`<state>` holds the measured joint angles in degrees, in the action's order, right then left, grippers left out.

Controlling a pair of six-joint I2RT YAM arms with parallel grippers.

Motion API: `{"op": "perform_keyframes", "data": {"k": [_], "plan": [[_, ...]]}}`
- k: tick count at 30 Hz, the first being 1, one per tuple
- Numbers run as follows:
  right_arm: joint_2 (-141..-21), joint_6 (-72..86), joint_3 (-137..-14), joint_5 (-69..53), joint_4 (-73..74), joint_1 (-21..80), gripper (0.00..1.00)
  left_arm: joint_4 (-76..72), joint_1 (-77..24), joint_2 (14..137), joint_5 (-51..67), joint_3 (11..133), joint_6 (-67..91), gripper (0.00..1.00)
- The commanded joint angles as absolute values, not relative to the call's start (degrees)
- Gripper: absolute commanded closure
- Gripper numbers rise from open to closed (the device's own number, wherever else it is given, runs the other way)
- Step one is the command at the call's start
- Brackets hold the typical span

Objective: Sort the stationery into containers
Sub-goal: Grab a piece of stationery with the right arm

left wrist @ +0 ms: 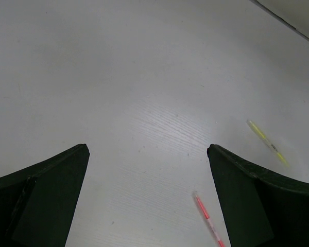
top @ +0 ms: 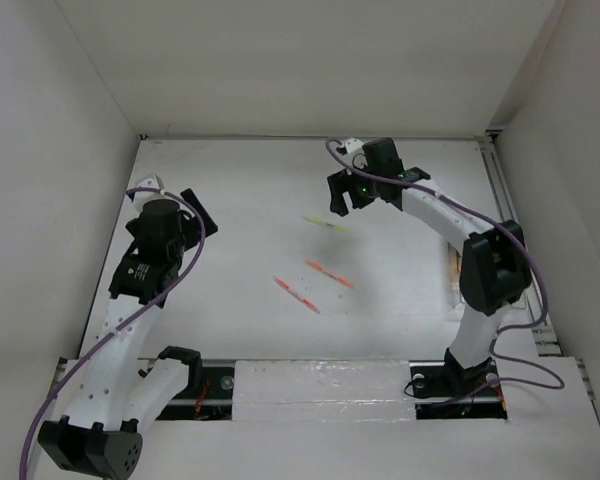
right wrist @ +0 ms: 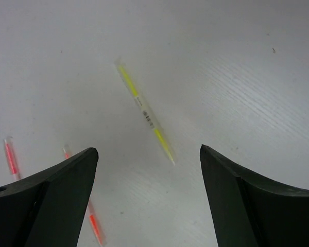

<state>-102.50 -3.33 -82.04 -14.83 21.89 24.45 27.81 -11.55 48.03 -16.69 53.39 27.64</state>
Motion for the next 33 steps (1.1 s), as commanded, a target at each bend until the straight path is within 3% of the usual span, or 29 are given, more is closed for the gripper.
{"op": "perform_keyframes", "data": {"k": [1, 6, 14, 25, 29, 30, 32, 33], "plan": [[-108.79, -12.99, -93.05, -13.99, 31.27, 25.31, 0.14, 26.98, -11.78, 48.51, -16.7, 53.96, 27.33, 0.0], [-118.9, -16.35, -105.01, -3.96, 39.73, 29.17, 0.16, 26.98, -11.78, 48.52, -17.75, 53.96, 27.33, 0.0], [-124.18, -17.4, -105.38, -3.43, 39.2, 32.08, 0.17, 28.74, -11.78, 53.35, -18.28, 55.02, 27.86, 0.0], [-130.42, -15.74, -106.61, -1.58, 40.25, 33.75, 0.33, 28.74, -11.78, 53.35, -18.81, 55.02, 27.86, 0.0], [-131.04, -15.73, -106.61, -1.58, 41.31, 33.75, 0.55, 28.74, -11.78, 52.82, -18.29, 55.02, 27.86, 0.0], [-131.04, -15.73, -106.61, -1.58, 41.83, 33.75, 0.69, 28.74, -11.78, 52.82, -18.28, 55.02, 27.86, 0.0], [-131.66, -15.21, -105.91, -2.45, 41.84, 33.75, 0.78, 28.74, -11.78, 52.3, -18.28, 55.02, 27.86, 0.0], [-131.66, -15.21, -105.3, -2.98, 41.84, 33.75, 0.89, 28.74, -11.78, 52.29, -18.28, 55.02, 27.86, 0.0]]}}
